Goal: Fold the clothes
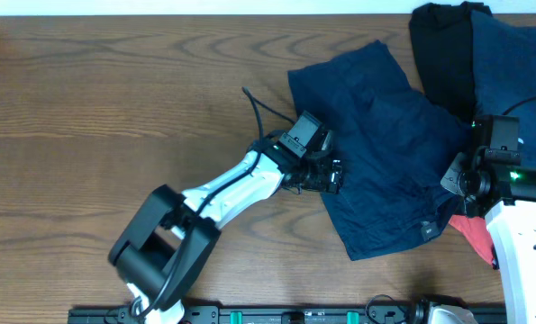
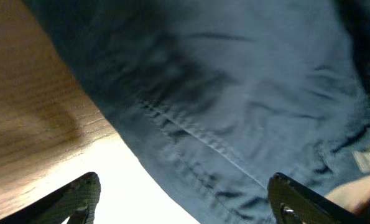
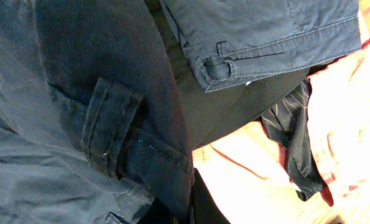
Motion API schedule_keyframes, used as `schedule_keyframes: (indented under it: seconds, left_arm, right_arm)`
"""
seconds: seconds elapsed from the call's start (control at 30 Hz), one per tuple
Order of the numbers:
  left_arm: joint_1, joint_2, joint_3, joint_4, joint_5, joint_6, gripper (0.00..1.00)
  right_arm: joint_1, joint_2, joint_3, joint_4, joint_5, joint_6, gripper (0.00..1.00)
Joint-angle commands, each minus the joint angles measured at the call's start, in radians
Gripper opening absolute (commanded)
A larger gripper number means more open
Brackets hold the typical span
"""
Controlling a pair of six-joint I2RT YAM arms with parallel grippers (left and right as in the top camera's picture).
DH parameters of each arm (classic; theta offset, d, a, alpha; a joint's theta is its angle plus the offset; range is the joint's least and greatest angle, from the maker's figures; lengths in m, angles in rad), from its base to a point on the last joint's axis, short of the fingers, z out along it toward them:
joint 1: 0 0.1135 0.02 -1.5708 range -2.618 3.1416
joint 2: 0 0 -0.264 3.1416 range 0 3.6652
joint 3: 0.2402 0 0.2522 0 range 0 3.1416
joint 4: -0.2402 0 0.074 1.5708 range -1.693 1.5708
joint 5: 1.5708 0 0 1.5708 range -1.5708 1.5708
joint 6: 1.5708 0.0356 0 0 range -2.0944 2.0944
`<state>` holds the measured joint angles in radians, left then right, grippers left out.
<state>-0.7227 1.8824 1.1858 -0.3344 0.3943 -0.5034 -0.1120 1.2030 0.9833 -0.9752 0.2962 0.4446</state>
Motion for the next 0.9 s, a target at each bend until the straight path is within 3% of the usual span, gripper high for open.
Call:
schedule_keyframes:
  seconds: [0.0, 0.1, 0.17, 0.23, 0.37, 0.6, 0.77, 0.87]
  left_arm:
    - [-0.004, 0.047, -0.011, 0.006, 0.022, -0.116, 0.82]
    - [-0.019, 0.079, -0.011, 0.016, 0.042, -0.116, 0.74]
    - [-0.032, 0.093, -0.011, 0.026, 0.043, -0.116, 0.63]
    - [-0.039, 0.1, -0.011, 0.035, 0.042, -0.116, 0.41]
    - [-0.041, 0.104, -0.011, 0.055, 0.039, -0.106, 0.06]
    - [0.066, 0.089, -0.01, -0.021, 0.0, 0.071, 0.06]
    - [0.322, 0.051, 0.048, -0.161, -0.106, 0.263, 0.06]
    - [0.508, 0.041, 0.154, -0.206, -0.115, 0.333, 0.06]
  right_arm:
    - [-0.007, -0.018, 0.011, -0.004, 0.021, 0.019, 0.01]
    - [-0.007, -0.018, 0.011, -0.002, 0.014, 0.019, 0.01]
    - [-0.007, -0.018, 0.011, -0.002, 0.013, 0.019, 0.01]
    - [-0.007, -0.018, 0.011, -0.002, 0.013, 0.019, 0.01]
    - [-0.007, -0.018, 0.011, -0.008, 0.01, 0.019, 0.01]
    - [-0.007, -0.018, 0.011, -0.056, -0.029, 0.018, 0.01]
    - [-0.007, -0.018, 0.011, -0.128, -0.178, 0.0, 0.02]
    - [-0.005, -0.018, 0.011, -0.148, -0.295, -0.006, 0.08]
